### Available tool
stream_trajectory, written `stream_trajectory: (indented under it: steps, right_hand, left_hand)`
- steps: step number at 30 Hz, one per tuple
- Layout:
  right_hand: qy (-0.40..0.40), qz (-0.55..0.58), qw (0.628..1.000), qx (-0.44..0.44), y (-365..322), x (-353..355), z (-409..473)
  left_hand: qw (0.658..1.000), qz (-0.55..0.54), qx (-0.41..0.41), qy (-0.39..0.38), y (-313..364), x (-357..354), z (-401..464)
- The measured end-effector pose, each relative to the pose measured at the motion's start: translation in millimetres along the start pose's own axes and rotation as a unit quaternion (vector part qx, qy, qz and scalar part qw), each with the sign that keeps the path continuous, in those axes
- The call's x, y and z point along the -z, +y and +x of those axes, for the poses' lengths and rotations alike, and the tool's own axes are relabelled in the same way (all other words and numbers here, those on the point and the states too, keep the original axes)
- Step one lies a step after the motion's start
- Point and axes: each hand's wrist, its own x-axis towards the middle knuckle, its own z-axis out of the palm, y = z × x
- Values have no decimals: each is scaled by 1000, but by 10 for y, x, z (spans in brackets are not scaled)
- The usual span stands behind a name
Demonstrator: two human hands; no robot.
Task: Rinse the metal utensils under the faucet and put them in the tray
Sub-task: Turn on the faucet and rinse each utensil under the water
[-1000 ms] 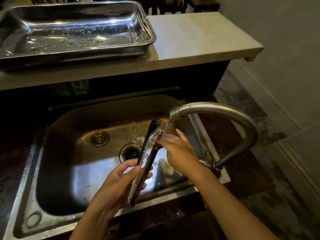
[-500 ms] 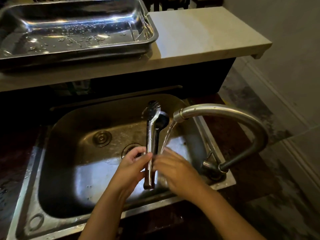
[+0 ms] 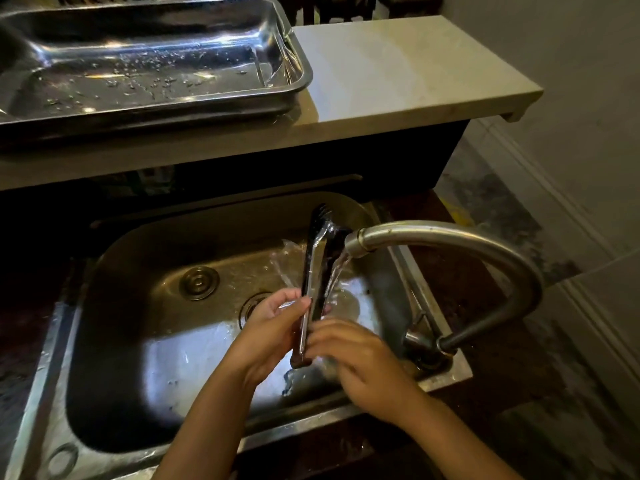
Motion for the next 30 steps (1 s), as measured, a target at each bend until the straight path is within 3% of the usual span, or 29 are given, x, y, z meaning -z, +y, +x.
stream_trajectory:
  steps: [3,6,8,12,15,19,22,24,27,30]
  right_hand:
    - [155,116,955,-226,21,32,148]
    - [130,310,836,-434,158,95,394]
    - [114,409,781,-458,214,92,472]
    - [165,426,770,-446,258,52,510]
    - [185,396,779,-450,264,19,515]
    - [239,352,779,-460,211,-54,507]
    - [268,348,777,-451,170,-104,517]
    - [253,333,795,-440,140,-131,519]
    - [179,278,852,-406,119,-174,459]
    - [120,56,940,-315,159,-175,268]
  left_hand:
    - [999,-26,3,-26,-19,37,-9]
    - [997,-37,22,-64,-72,47,-17]
    - [995,-40,41,-83,-68,42,-22]
    - [996,48,50,-64,25,58,-60]
    - [979,199,27,26,-20,86,-90]
    - [899,425,-61,85,-182,70,-220]
    - [857,496,-87,110,-311,58,-279]
    - [881,455,-69,110,-330,58,-303]
    - [962,266,-16,54,-286,121,-364]
    - [986,167,26,10,-242,233,-458]
